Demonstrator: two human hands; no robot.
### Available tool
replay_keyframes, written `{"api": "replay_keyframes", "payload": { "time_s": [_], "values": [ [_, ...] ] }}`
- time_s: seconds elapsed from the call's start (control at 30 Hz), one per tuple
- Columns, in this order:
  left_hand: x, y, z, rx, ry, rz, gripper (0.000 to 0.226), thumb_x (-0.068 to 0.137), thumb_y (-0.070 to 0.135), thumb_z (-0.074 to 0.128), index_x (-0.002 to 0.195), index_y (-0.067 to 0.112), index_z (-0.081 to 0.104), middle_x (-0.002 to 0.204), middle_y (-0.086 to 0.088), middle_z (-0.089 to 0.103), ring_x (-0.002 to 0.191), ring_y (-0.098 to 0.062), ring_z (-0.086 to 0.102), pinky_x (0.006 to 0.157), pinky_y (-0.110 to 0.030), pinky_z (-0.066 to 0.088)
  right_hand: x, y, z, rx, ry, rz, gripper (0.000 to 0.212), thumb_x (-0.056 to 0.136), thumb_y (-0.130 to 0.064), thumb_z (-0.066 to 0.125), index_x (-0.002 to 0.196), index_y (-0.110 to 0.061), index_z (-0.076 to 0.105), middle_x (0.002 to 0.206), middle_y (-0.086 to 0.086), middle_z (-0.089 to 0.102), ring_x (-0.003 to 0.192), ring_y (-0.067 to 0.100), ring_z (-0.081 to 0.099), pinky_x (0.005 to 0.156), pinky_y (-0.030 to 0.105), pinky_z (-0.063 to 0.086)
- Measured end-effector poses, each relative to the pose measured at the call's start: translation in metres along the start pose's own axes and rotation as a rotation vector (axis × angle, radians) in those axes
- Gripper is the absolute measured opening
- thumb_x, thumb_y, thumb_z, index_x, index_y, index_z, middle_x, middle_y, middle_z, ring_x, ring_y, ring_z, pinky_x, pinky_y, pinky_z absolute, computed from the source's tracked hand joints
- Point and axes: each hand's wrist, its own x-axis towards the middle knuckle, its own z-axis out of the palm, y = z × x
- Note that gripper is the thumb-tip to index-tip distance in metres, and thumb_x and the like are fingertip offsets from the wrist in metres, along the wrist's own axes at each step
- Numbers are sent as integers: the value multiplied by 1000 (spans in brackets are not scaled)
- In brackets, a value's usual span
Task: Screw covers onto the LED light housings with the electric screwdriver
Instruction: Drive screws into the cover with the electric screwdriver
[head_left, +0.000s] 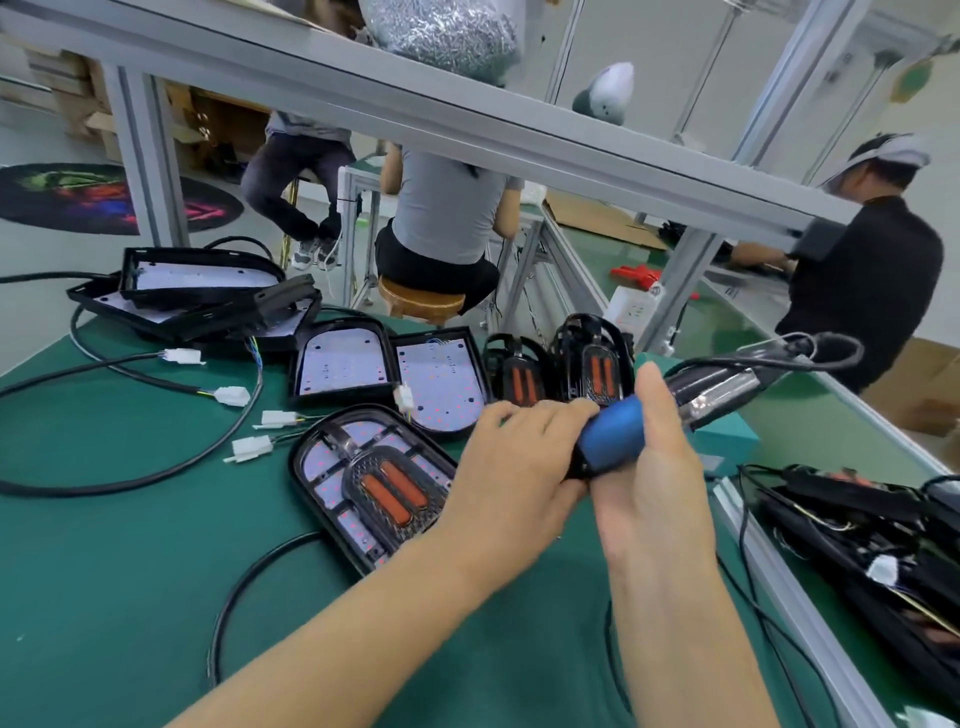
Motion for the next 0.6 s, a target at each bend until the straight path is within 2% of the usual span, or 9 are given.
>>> {"api": "replay_keyframes", "payload": {
  "time_s": [0.03,0.1,0.2,0.27,0.33,0.37,0.43,0.53,0.6],
  "values": [
    [3,0,2,-61,-24,-1,59,81,21,69,134,17,45,123,2,58,111,-21,51,95,-32,31,-2,-4,-5,5,-32,-12,26,83,-30,68,98,-13,56,80,1,56,71,12,62,68,27,56],
    [7,-1,-2,-364,-148,-34,54,83,15,69,133,16,48,117,-1,61,103,-21,54,91,-33,39,-6,-15,-20,-4,-162,-40,31,73,-28,73,96,-15,58,81,0,56,78,13,60,74,27,54],
    [11,-5,-11,-920,-381,-122,50,82,-5,66,127,12,54,119,-19,61,102,-20,56,100,-46,42,-5,-30,-45,-110,-435,-113,29,70,-17,71,98,-20,68,93,-5,62,87,10,59,76,23,53],
    [12,-5,-11,-1109,-513,-151,51,82,-14,61,128,6,53,121,-24,59,104,-21,53,100,-45,43,1,-33,-55,-205,-569,-175,38,67,-11,68,101,-26,73,108,-5,65,100,12,59,86,27,51],
    [13,-5,-7,-1193,-618,-156,55,81,-19,56,132,1,49,120,-16,59,106,-17,52,96,-30,45,8,-33,-59,-215,-693,-180,42,62,-20,77,103,-27,73,115,-1,67,112,19,58,100,35,46],
    [14,-4,-4,-1216,-654,-159,55,81,-20,55,132,0,48,118,-14,58,106,-16,53,96,-26,45,11,-33,-60,-192,-749,-148,43,59,-28,83,101,-27,73,111,0,69,111,22,60,102,38,46],
    [15,-4,0,-1236,-683,-171,53,80,-21,55,129,-1,50,116,-11,59,104,-15,54,94,-23,45,15,-34,-61,-152,-815,-76,38,60,-33,85,95,-26,71,94,-2,70,94,21,65,96,38,50],
    [18,-9,2,-1224,-629,-240,45,80,-18,59,121,1,55,113,-10,62,102,-12,58,89,-21,48,14,-34,-60,-155,-732,-152,20,66,-15,68,85,-23,67,79,-1,63,76,18,62,89,34,52],
    [22,-22,0,-1134,-470,-350,37,80,-11,65,114,4,57,112,-7,67,102,-11,61,89,-23,49,12,-35,-63,-157,-635,-210,18,67,-11,65,82,-21,66,87,3,66,81,23,66,83,35,54]
  ]
}}
